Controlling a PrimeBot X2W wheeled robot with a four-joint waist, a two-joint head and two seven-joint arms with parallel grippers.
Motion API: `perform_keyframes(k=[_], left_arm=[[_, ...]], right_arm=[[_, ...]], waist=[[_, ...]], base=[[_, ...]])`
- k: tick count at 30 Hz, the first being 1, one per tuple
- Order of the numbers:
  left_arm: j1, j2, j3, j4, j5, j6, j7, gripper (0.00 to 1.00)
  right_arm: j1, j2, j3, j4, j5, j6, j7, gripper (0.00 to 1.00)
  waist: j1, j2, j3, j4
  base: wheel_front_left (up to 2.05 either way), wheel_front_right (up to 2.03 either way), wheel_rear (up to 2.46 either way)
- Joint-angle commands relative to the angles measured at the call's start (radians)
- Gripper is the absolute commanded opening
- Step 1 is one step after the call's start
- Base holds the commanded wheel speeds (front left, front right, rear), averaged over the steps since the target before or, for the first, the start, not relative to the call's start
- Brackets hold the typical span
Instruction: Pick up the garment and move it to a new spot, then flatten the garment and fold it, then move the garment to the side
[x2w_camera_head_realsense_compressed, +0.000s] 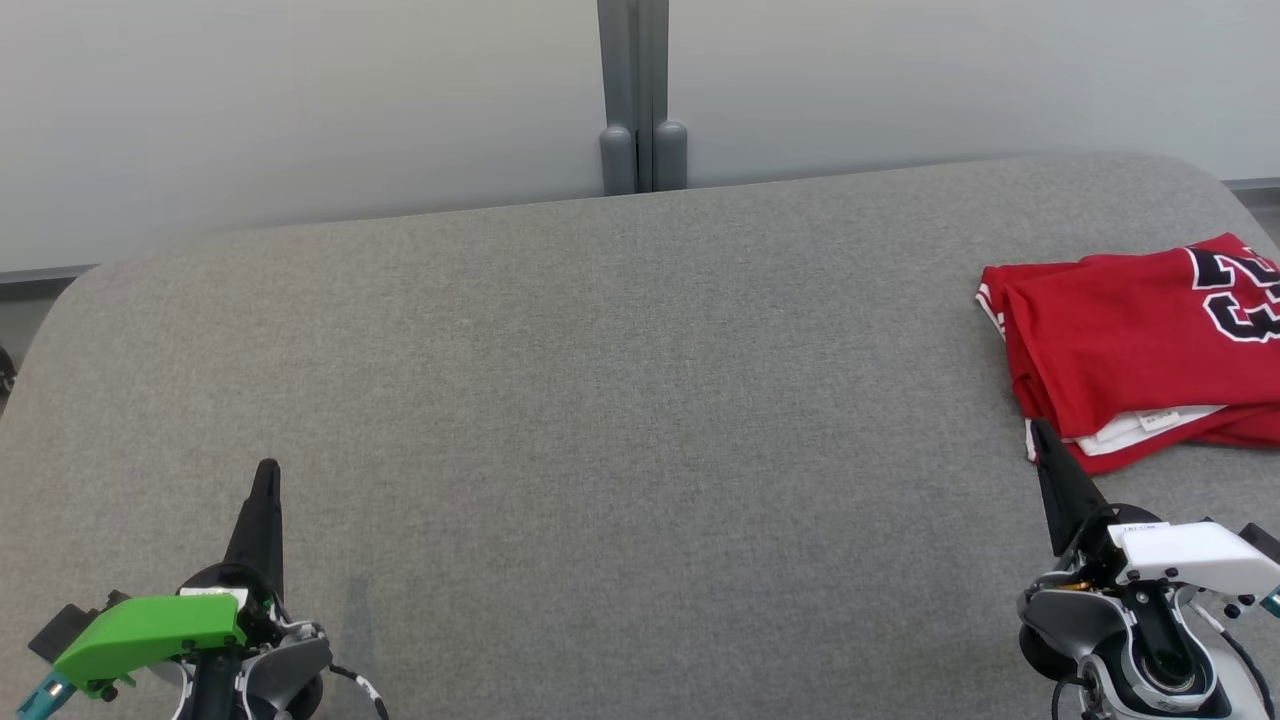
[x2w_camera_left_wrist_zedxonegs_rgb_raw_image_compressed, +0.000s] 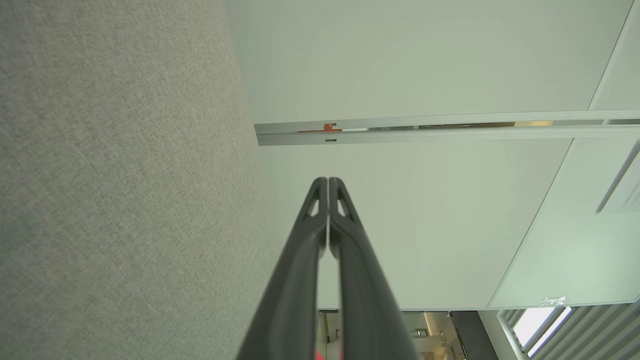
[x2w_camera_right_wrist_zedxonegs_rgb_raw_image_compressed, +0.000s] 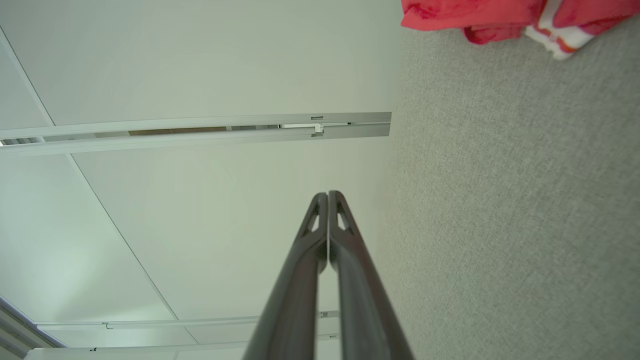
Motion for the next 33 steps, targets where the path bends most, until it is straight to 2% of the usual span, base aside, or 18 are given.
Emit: perform_keyframes(k=[1, 33], left_arm=[[-0.011, 0.007, 0.002, -0.003, -0.003, -0.005, 0.004, 0.00], [-0.011, 0.007, 0.002, -0.003, -0.003, -0.005, 0.003, 0.00]], right_arm=[[0.009, -0.001, -0.001, -0.005, 0.006, 0.000, 0.003, 0.00], [0.009, -0.001, -0.001, -0.005, 0.007, 0.000, 0.003, 0.00]], waist=[[0.0000, 0.0000, 0.000, 0.000], [0.0000, 0.0000, 0.000, 0.000]], base=[[0.00, 0.00, 0.00], [0.00, 0.00, 0.00]])
